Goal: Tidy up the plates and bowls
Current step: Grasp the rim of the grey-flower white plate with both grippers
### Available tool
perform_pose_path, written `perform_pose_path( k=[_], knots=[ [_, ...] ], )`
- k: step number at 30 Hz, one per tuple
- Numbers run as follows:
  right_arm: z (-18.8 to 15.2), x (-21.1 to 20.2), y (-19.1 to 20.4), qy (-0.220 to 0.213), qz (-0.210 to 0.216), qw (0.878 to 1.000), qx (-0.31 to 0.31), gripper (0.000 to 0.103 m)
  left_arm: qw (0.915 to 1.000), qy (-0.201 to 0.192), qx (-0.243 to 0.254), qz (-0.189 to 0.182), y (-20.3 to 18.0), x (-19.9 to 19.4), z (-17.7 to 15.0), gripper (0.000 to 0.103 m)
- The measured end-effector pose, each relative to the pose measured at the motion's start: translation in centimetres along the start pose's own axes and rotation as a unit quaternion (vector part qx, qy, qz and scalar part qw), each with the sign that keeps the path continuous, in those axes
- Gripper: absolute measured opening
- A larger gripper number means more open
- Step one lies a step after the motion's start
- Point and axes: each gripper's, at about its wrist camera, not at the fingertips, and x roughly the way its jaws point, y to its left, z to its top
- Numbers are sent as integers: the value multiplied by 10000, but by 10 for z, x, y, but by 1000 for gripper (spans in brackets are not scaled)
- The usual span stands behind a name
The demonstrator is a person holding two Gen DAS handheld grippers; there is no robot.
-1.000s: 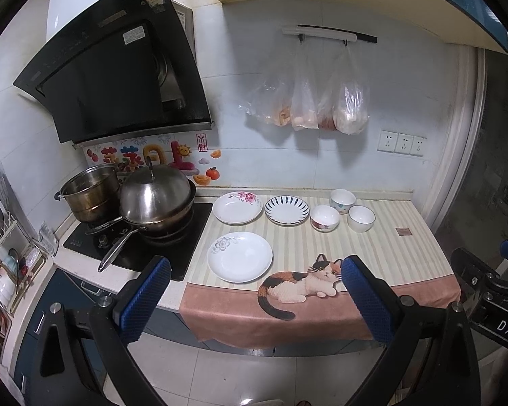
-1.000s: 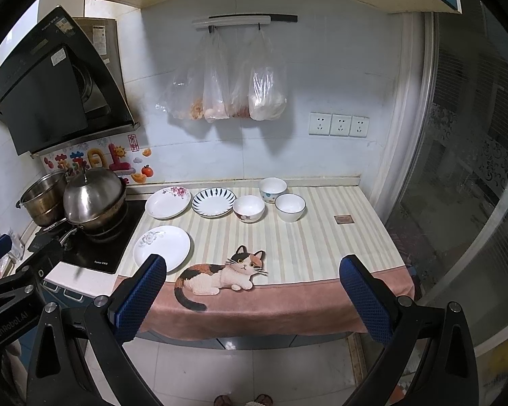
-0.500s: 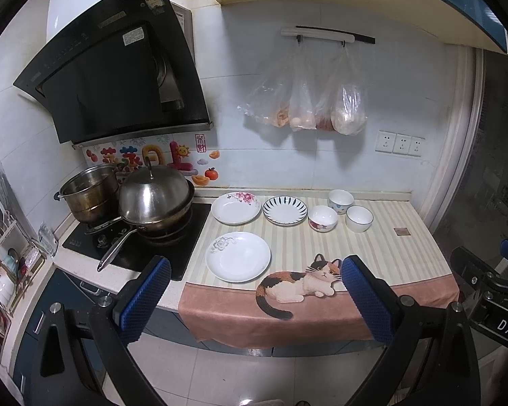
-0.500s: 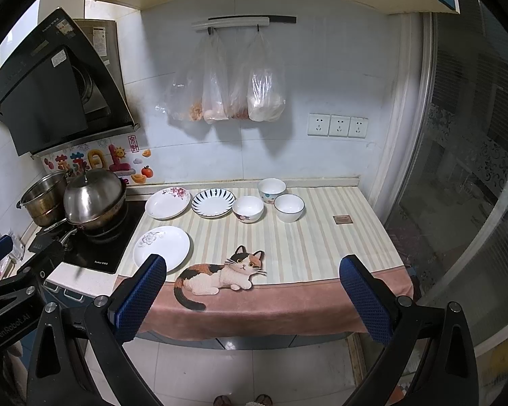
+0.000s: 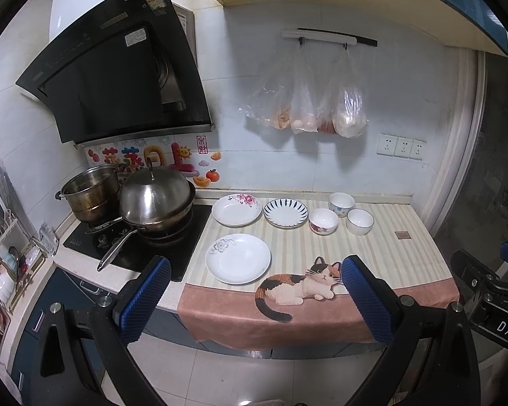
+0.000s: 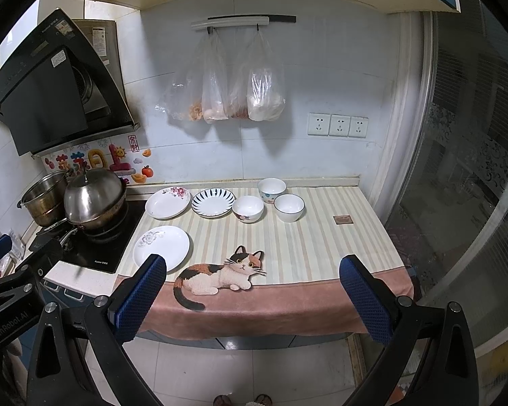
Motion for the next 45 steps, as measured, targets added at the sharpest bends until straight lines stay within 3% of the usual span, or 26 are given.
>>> perform_pose_path(
  k=[13, 17, 20, 23, 28, 37, 41, 45],
  knots=[
    [0, 5, -4, 27, 114, 9999, 49, 103, 9999, 65, -51, 120, -6, 10, 4, 103],
    [1, 28, -18, 68, 295, 9994, 195, 103, 9995, 144, -131, 266, -8, 31, 2, 103],
    [-2, 60, -22, 168, 600, 9978, 236, 103, 9976, 201, -252, 618, -2, 60, -4, 103],
    [-8, 104, -16, 471, 946, 9941, 226, 103, 9949, 442, -390, 816, 12, 96, -10, 103],
    [-18, 204, 12, 1345, 1399, 9806, 274, 103, 9874, 1100, -659, 932, 53, 187, -20, 103],
    [-39, 401, 91, 2424, 1601, 9568, 128, 103, 9610, 2502, -979, 655, 131, 375, -51, 100],
    [-47, 490, 123, 2926, 1662, 9411, 318, 103, 9495, 2951, -973, 434, 156, 450, -60, 88],
    [-49, 556, 153, 3201, 1645, 9326, 285, 99, 9403, 3292, -832, 220, 170, 513, -67, 84]
  ],
)
